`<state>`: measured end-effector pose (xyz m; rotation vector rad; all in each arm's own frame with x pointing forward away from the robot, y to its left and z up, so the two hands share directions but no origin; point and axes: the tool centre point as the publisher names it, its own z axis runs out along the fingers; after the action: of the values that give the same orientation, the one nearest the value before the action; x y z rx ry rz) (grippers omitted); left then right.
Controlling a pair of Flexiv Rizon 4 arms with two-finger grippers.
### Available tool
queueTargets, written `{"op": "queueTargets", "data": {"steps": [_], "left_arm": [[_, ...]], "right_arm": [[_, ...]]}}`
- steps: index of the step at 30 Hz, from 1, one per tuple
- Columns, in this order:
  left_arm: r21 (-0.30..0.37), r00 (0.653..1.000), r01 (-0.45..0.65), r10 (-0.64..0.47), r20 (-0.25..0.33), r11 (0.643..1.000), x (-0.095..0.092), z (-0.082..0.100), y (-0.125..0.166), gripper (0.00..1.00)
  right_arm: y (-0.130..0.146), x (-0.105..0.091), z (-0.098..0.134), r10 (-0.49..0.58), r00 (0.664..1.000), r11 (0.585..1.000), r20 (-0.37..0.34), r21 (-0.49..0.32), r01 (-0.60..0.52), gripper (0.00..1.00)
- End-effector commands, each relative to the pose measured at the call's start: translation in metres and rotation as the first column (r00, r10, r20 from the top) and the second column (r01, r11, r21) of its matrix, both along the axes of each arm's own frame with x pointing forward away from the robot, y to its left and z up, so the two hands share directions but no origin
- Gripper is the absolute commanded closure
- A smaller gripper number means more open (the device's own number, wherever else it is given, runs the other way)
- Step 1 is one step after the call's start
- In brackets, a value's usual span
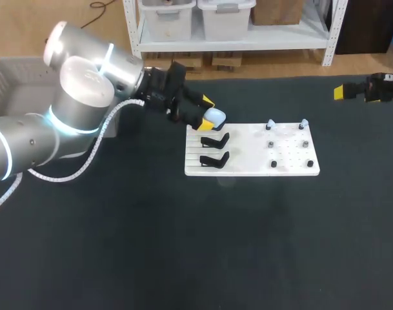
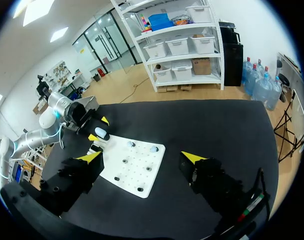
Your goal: Pick up each earbud case from the left stands, insert the matching earbuds, close the lid, and place the case in the box.
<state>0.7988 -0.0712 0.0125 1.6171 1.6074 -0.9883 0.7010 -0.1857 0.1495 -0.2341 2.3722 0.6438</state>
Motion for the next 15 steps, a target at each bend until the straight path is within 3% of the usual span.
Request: {"op": "queueTargets", "data": {"steps": [1,15], "left_arm": [[-0.003,1.0,-0.003,0.003,0.003,1.0,-0.0037,-0.001,0.001,0.19],[-0.02,1.0,-0.008,0.008,0.005,1.0,-0.0044,-0.0005,-0.0001,0.2]], "right_arm": [[-0.0003,-0.0001,0.0001,0.001,1.0,1.0,0.0,0.0,-0.001,0.0],[-0.0003,-0.0001,0.0001,0.001,1.0,1.0,0.0,0.0,-0.001,0.0]]}}
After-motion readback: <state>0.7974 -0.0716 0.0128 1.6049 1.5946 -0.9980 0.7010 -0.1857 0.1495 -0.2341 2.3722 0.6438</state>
